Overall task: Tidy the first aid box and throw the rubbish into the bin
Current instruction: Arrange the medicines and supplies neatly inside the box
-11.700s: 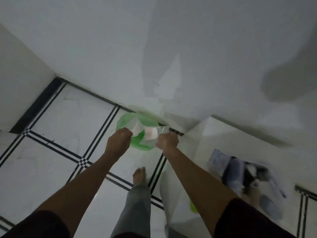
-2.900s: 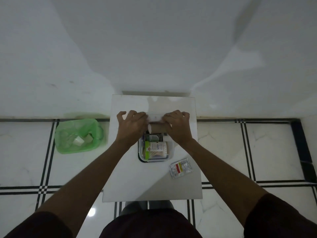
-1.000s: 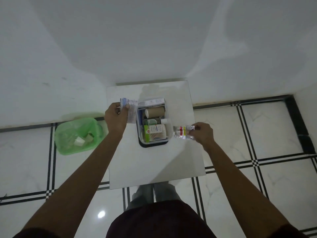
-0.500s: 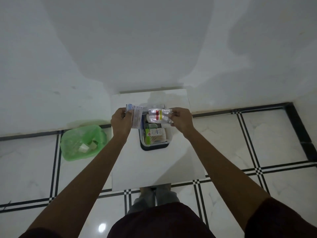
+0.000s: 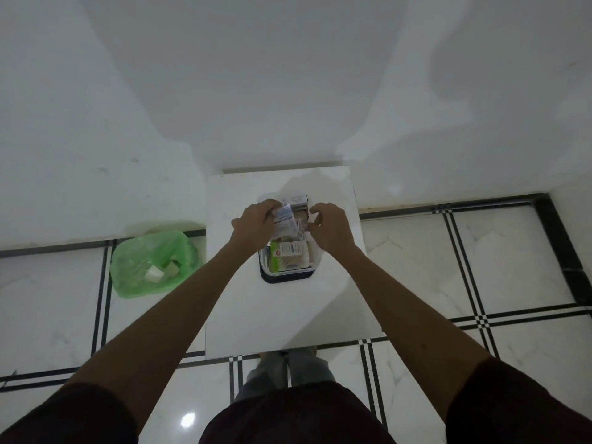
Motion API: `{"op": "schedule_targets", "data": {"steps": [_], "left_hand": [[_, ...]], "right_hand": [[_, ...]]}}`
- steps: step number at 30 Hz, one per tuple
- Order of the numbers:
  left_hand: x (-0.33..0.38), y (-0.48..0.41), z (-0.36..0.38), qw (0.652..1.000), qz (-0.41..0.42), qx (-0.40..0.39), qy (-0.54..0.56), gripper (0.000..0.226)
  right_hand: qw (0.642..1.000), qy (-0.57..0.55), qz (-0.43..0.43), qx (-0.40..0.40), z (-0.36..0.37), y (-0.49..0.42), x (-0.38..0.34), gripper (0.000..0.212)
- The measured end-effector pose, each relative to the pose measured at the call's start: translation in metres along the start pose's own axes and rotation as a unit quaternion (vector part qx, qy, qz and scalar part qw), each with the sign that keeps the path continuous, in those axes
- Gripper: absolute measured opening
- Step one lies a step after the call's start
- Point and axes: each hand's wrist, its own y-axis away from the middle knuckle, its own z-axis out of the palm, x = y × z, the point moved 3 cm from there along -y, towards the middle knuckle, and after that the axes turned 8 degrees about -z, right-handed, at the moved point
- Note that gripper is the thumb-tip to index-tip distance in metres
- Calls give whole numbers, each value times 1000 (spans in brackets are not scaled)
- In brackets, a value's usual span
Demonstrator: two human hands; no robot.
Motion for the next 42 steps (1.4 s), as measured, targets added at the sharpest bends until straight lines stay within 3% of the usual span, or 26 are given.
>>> {"op": "schedule_targets", "data": {"steps": [3, 6, 11, 13, 15, 17, 20, 27, 30, 36, 39, 42], "left_hand": [[11, -8, 9, 999, 14, -34, -35, 31], [10, -10, 14, 998, 23, -42, 50, 31], [-18, 11, -1, 953, -17, 219, 209, 26], [-36, 13, 4, 946, -134, 170, 240, 40], [-47, 16, 17, 937, -206, 42, 280, 52], [-50, 21, 23, 923, -212, -46, 316, 45], [-46, 21, 23, 928, -189, -88, 308, 42], [-44, 22, 15, 934, -140, -122, 306, 40], [-48, 26, 12, 930, -138, -122, 319, 36], [-65, 33, -7, 922, -136, -113, 345, 40], [-73, 36, -16, 919, -132, -103, 358, 41], [-77, 36, -21, 919, -130, -97, 360, 45]], "right_hand": [[998, -32, 57, -2, 0, 5, 17, 32], [997, -46, 68, -9, 2, 13, 26, 32], [987, -127, 102, 10, 5, 22, 32, 28], [970, -178, 157, 49, 10, 25, 41, 27], [965, -166, 198, 53, 17, 30, 50, 20], [969, -122, 212, 22, 26, 33, 54, 20], [975, -84, 204, -13, 36, 33, 55, 21], [956, -108, 265, -67, 56, 25, 73, 16], [959, -96, 252, -84, 56, 26, 67, 26], [968, -74, 219, -99, 63, 25, 62, 17], [963, -72, 240, -99, 71, 21, 66, 36], [956, -118, 250, -98, 69, 18, 70, 26]]}}
